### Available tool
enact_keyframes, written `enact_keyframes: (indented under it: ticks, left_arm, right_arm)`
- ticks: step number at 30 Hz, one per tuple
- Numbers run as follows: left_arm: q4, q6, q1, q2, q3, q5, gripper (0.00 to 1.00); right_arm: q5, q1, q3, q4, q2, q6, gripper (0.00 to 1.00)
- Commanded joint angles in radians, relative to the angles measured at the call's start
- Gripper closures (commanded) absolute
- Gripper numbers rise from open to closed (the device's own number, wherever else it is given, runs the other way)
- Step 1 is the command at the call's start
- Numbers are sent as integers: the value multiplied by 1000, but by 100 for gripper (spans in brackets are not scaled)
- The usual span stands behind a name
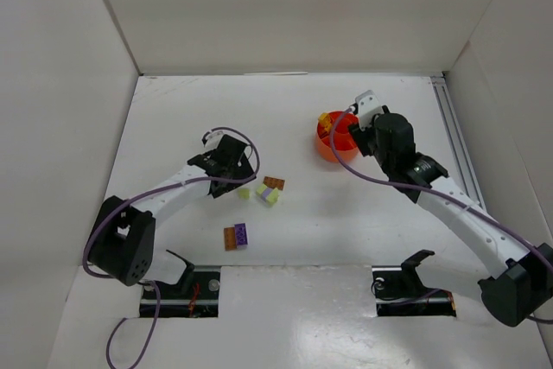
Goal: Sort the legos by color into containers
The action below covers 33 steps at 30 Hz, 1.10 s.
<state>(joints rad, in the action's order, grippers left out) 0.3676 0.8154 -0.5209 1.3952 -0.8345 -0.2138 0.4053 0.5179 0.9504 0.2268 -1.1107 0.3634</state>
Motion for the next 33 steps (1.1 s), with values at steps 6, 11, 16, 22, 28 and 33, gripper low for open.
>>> enact_keyframes:
  ticks: [6,11,16,22,28,33]
  left_arm:
    - [8,64,2,-88,72,-22,30]
    - [-24,64,2,-79,97,-13,30]
    - [-45,74,2,-56,97,-4,30]
    - [-65,74,2,-10,87,5,32]
    - [-96,65,2,19,87,28,39]
    - [-105,56,2,30,87,28,39]
  right_arm:
    - [-74,-29,-33,63,32,-78,40]
    - [-94,-38,-42,63,32,-87,40]
    - [-94,-38,-42,63,32,-87,40]
    - [-94,-47,-42,63,32,-87,40]
    - [-94,-56,-52,63,32,-87,40]
    - [-94,-56,-52,63,23,-87,40]
